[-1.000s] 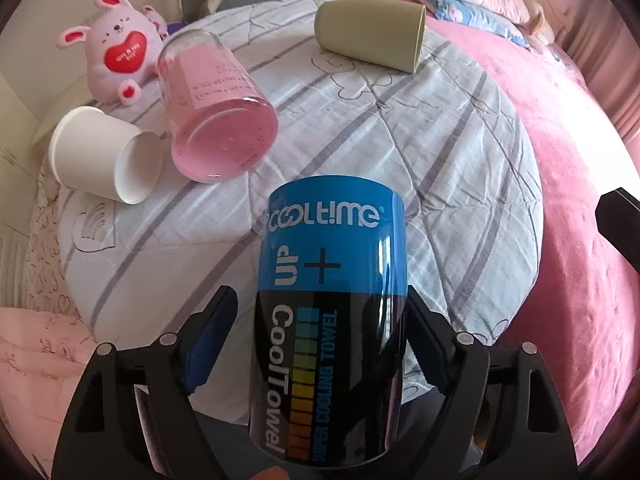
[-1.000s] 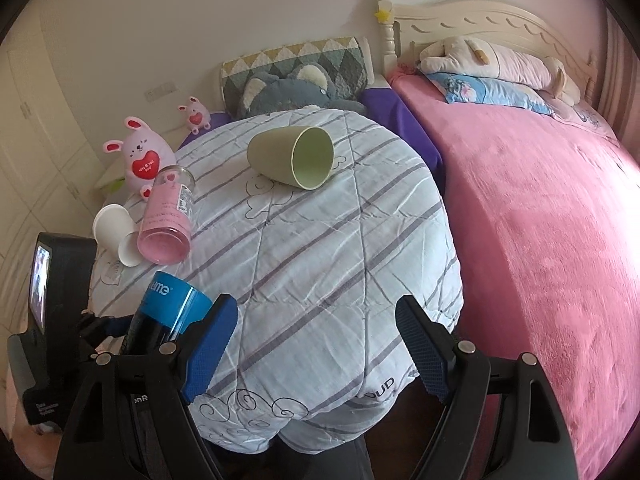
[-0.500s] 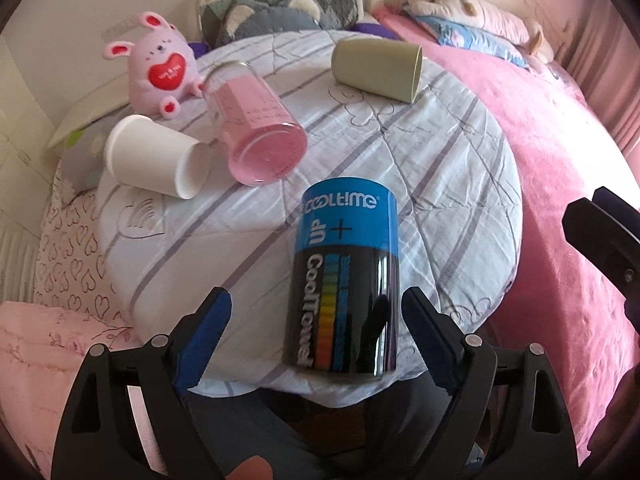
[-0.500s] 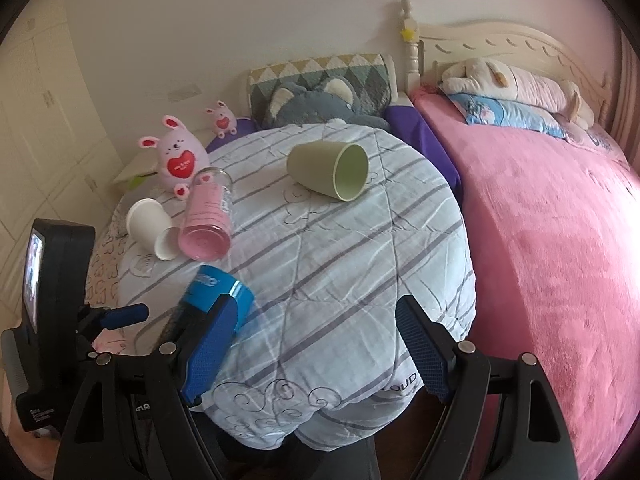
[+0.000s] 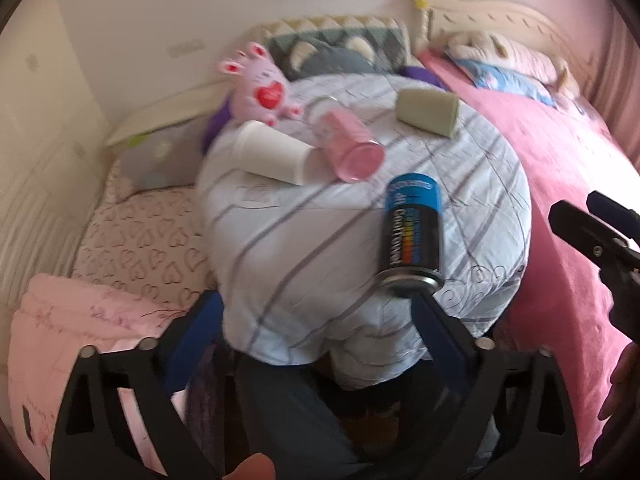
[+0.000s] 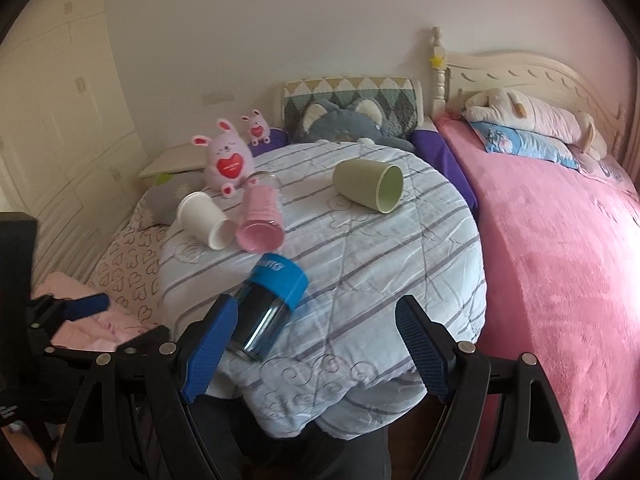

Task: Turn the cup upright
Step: 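Open the left gripper and withdraw it from the lying canister, then move the right gripper to the lying canister and grasp its body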

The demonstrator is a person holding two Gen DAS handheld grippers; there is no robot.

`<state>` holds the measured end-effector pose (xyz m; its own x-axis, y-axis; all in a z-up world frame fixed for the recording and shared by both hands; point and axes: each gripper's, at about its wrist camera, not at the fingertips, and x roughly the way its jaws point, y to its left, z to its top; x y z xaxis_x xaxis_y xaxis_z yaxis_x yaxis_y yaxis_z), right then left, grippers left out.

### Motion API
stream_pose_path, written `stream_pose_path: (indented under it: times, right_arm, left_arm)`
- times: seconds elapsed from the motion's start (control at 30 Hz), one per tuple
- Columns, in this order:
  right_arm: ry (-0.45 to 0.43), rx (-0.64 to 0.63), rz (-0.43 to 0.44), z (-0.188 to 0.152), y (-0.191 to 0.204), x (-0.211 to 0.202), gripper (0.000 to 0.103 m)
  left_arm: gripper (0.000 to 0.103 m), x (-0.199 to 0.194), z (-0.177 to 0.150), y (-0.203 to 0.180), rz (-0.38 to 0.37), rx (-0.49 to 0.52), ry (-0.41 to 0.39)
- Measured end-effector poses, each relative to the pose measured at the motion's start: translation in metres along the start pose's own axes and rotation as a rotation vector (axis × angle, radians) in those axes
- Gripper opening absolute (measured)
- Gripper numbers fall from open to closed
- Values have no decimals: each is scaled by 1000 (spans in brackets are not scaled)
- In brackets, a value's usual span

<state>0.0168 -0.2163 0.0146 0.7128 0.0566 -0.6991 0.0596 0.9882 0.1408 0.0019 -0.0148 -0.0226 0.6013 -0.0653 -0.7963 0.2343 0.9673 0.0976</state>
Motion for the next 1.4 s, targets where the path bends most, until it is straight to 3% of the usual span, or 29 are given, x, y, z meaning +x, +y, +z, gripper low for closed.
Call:
stream_pose_path:
  times: [0.33, 0.5, 0.73, 1.4]
  right_arm:
    - [15, -58, 36, -22, 28, -13, 82]
    - [26, -69, 39, -27, 35, -13, 82]
    - [21, -65, 30, -28, 37, -14, 82]
    - [76, -36, 34, -24, 30, 6, 82]
  left_arm:
    - [102, -39, -45, 21, 89, -109, -58]
    - [103, -37, -53, 24, 85, -149, -38]
    - [103, -37, -51, 17, 57, -144, -41]
    - [103, -23, -39, 23, 74, -141, -30]
